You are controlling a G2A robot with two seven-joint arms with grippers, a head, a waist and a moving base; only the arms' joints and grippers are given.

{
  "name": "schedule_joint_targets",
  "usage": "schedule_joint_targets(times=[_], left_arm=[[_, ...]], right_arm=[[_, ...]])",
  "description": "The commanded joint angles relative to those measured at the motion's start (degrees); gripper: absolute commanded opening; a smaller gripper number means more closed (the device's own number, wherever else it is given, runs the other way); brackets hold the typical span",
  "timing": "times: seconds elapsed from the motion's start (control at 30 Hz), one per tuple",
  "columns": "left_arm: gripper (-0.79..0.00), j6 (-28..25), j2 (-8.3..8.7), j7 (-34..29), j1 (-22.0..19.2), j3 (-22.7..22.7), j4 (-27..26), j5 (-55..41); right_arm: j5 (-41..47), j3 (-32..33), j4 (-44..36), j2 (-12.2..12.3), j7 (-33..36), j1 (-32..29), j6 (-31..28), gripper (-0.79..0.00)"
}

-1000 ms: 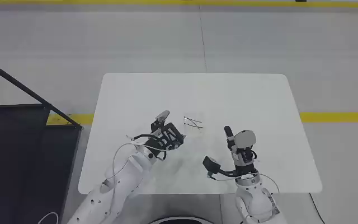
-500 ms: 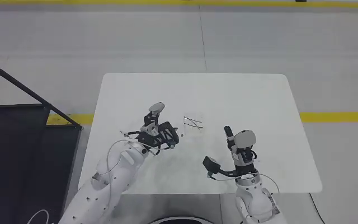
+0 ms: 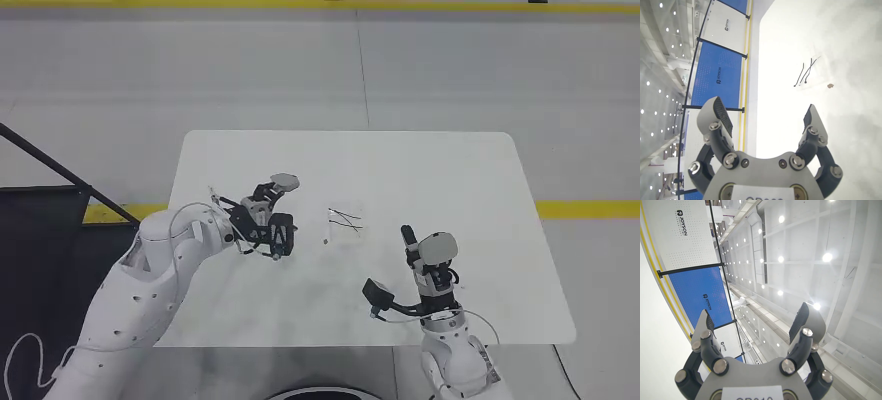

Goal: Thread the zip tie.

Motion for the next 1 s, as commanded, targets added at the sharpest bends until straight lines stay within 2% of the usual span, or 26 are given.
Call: schedule_joint_targets(times=[0.0, 0.23, 0.3, 0.5, 0.57, 0.7, 0.8, 0.97], left_arm=[[0.000, 0.14, -0.02, -0.14, 0.12, -0.03, -0.07, -0.11], [0.000, 0.29, -0.02, -0.28, 0.24, 0.02, -0.03, -0.09], [0.000, 0.04, 0.09, 0.82, -0.07, 1.22, 0.44, 1.33], [0.000, -0.31, 0.45, 9.05, -6.93, 5.56, 8.87, 7.76], [0.000, 2.22, 0.35, 9.74, -9.08, 8.25, 12.06, 12.17], [0.000, 4.96, -0.06, 18.44, -13.32, 13.64, 18.25, 15.44], [0.000, 8.34, -0.30, 23.66, -15.29, 15.21, 22.09, 14.70], [0.000, 8.63, -0.32, 24.28, -15.42, 15.30, 22.45, 14.45]], right_arm=[[0.00, 0.00, 0.00, 0.00, 0.01, 0.00, 0.00, 0.000], [0.00, 0.00, 0.00, 0.00, 0.01, 0.00, 0.00, 0.000], [1.05, -0.50, -0.54, -0.03, -1.03, 0.42, -1.04, 0.000], [4.35, -1.19, 0.35, -0.09, -4.47, 3.04, -4.45, 0.000], [6.37, -1.35, 1.27, -0.17, -4.98, 4.02, -5.66, 0.000], [11.41, -1.44, 2.33, -0.32, -5.75, 5.39, -7.17, 0.000], [11.41, -1.44, 2.33, -0.32, -5.75, 5.39, -7.17, 0.000], [11.41, -1.44, 2.33, -0.32, -5.75, 5.39, -7.17, 0.000]])
